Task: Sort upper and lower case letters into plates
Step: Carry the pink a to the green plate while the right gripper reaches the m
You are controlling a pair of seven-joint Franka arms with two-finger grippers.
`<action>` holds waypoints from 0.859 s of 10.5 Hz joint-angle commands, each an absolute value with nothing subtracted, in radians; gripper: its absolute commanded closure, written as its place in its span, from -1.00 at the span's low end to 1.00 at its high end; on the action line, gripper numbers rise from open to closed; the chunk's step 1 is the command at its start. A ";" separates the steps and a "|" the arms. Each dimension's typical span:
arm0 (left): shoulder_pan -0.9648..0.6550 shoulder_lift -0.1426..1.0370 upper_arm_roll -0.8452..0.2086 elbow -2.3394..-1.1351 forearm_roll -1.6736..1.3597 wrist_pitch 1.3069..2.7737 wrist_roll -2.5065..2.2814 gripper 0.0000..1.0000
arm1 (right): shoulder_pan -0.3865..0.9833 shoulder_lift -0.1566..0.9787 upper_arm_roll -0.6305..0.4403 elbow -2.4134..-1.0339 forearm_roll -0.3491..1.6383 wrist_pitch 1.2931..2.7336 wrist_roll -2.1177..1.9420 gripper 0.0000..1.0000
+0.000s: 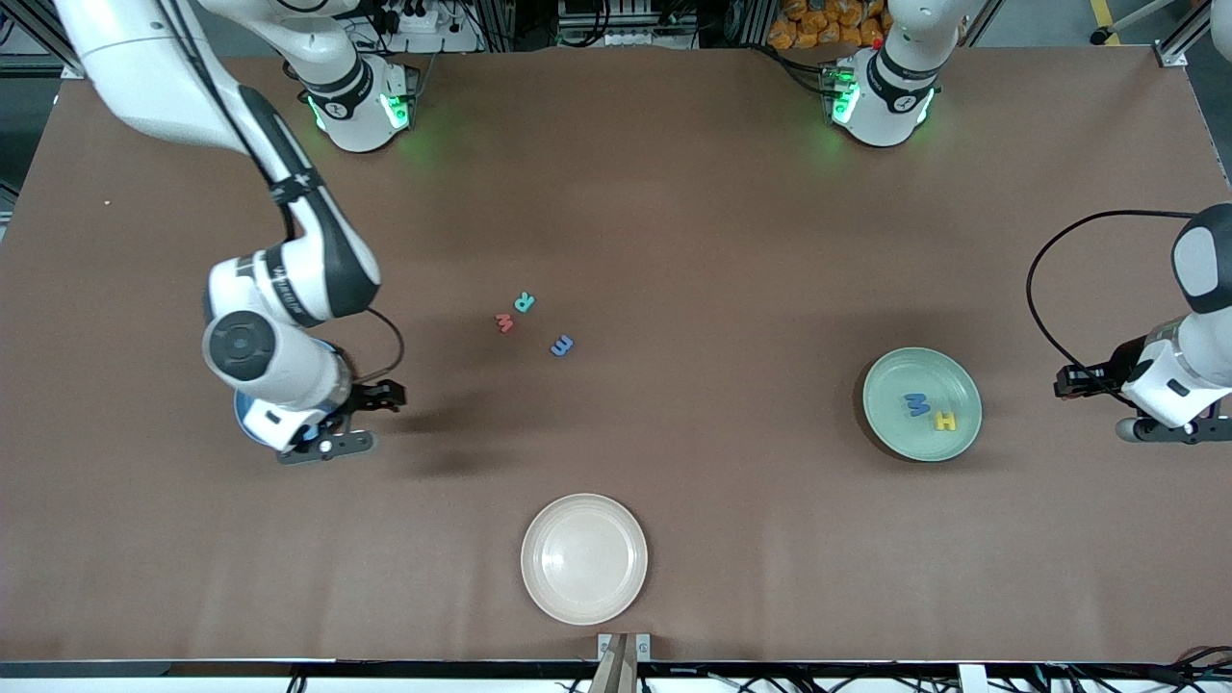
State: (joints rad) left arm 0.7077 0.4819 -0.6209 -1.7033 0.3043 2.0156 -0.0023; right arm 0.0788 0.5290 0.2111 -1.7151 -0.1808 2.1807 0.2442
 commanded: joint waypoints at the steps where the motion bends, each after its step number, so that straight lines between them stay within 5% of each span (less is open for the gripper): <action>1: 0.701 0.529 -0.634 -1.695 0.291 2.052 -0.004 1.00 | 0.159 0.572 0.209 -1.655 -0.184 2.169 0.453 -1.00; 9: 0.535 0.641 -0.634 -1.735 0.402 2.077 -0.316 1.00 | 0.429 0.673 0.207 -1.606 -0.048 2.262 1.177 -1.00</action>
State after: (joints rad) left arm 0.5329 0.5976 -0.6320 -1.7229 0.3485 2.0577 -0.2607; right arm 0.3987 0.6641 0.2125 -1.6278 -0.0707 2.2561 1.0760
